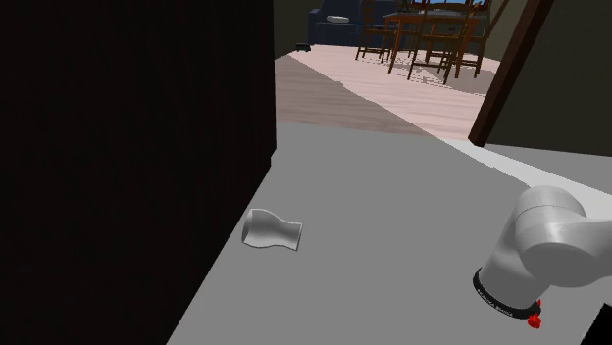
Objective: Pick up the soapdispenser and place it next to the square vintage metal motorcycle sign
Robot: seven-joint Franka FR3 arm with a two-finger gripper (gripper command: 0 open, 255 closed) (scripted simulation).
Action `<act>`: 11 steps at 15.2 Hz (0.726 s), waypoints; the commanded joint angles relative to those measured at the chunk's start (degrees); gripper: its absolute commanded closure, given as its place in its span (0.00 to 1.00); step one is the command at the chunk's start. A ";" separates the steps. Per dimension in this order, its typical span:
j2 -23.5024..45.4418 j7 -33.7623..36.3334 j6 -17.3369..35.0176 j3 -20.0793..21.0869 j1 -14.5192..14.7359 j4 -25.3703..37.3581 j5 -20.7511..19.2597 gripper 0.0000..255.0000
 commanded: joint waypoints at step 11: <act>1.64 -4.38 3.47 2.12 -0.21 -5.21 4.64 0.00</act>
